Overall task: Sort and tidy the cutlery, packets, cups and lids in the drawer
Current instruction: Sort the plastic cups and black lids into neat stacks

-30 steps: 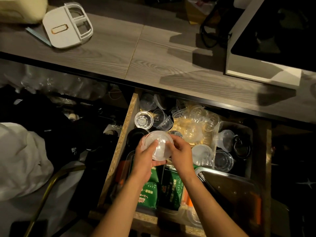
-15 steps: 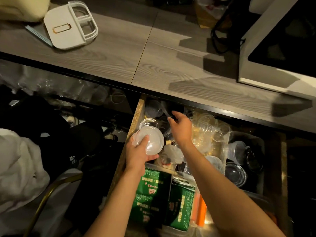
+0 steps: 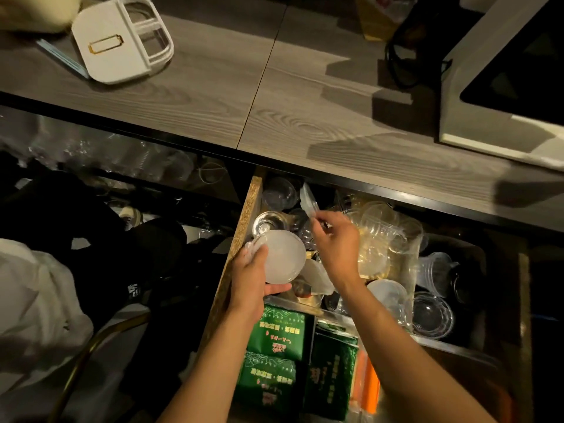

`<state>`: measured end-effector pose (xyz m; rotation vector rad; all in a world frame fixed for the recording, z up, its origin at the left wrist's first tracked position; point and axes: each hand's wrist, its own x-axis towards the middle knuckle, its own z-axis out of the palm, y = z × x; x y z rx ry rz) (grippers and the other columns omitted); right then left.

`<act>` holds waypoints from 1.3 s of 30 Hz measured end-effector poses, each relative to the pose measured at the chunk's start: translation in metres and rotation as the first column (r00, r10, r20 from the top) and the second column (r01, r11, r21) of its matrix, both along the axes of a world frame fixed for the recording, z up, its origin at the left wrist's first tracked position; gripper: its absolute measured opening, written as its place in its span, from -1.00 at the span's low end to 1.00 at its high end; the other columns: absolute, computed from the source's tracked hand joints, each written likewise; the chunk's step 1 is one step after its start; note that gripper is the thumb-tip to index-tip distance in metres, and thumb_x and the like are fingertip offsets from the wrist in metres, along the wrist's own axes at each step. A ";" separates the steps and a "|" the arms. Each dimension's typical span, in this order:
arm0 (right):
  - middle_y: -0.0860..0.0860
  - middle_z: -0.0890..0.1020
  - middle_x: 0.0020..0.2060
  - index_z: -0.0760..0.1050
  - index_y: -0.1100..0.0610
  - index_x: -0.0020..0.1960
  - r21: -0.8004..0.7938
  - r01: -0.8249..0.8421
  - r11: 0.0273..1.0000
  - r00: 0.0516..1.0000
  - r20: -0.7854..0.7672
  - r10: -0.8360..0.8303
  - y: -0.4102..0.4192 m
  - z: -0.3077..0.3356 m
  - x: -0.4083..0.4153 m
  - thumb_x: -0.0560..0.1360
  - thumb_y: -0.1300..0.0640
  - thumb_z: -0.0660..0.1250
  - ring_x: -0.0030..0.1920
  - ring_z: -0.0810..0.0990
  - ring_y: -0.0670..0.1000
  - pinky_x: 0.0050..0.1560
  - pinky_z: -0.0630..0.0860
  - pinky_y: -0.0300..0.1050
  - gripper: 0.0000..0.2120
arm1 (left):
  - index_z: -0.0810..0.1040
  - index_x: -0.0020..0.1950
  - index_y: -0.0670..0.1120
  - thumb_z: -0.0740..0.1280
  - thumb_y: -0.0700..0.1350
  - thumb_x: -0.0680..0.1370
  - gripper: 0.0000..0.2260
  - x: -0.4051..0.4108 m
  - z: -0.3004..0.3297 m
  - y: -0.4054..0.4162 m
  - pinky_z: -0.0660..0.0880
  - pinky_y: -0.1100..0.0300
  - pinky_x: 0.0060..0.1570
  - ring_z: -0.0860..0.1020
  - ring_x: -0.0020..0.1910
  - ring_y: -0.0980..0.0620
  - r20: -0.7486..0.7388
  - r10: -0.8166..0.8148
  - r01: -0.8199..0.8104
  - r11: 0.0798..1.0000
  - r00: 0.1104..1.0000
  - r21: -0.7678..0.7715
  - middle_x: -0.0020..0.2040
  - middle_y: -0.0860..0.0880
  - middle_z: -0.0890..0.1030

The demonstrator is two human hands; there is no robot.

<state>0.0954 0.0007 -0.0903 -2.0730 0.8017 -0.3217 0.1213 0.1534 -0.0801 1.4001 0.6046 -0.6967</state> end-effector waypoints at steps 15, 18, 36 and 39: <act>-0.10 0.48 -0.15 0.68 -0.05 0.10 -0.155 -0.170 0.973 0.974 0.121 0.190 0.040 0.058 -0.101 0.51 -0.04 0.31 -0.02 0.43 -0.06 0.00 0.43 -0.05 -0.76 | 0.55 0.29 -0.05 0.11 0.21 0.62 -0.55 -0.050 0.063 -0.024 0.58 0.14 -0.29 0.67 0.01 -0.06 -0.025 -0.148 0.134 0.947 0.989 -0.292 0.13 -0.17 0.68; -0.15 0.49 -0.14 0.67 -0.07 0.10 -0.187 -0.184 0.965 0.975 0.087 0.203 0.035 0.074 -0.112 0.52 -0.06 0.30 -0.01 0.40 -0.10 0.01 0.35 -0.16 -0.76 | 0.48 0.36 0.06 0.32 0.14 0.57 -0.62 -0.057 0.074 -0.030 0.57 0.16 -0.29 0.62 0.14 -0.12 0.028 -0.179 0.181 0.957 0.983 -0.228 0.25 -0.14 0.60; -0.19 0.51 0.18 0.31 0.00 0.47 0.354 0.088 0.931 0.996 -0.018 -0.087 0.019 0.139 -0.120 0.65 0.10 0.20 0.09 0.47 -0.42 0.08 0.37 -0.52 -0.61 | 0.58 0.24 0.06 0.16 -0.05 0.66 -0.75 -0.084 0.115 -0.048 0.57 0.16 -0.31 0.62 0.07 -0.04 0.109 -0.205 0.227 0.938 0.973 -0.263 0.19 -0.13 0.65; -0.30 0.50 -0.04 0.42 0.07 0.37 0.293 0.175 0.940 0.984 -0.012 -0.179 0.022 0.135 -0.125 0.63 0.15 0.24 -0.08 0.46 -0.54 -0.15 0.37 -0.58 -0.69 | 0.54 0.28 -0.02 0.17 -0.04 0.65 -0.74 -0.089 0.117 -0.047 0.59 0.13 -0.27 0.66 0.01 -0.01 0.080 -0.249 0.261 0.905 0.965 -0.337 0.18 -0.16 0.65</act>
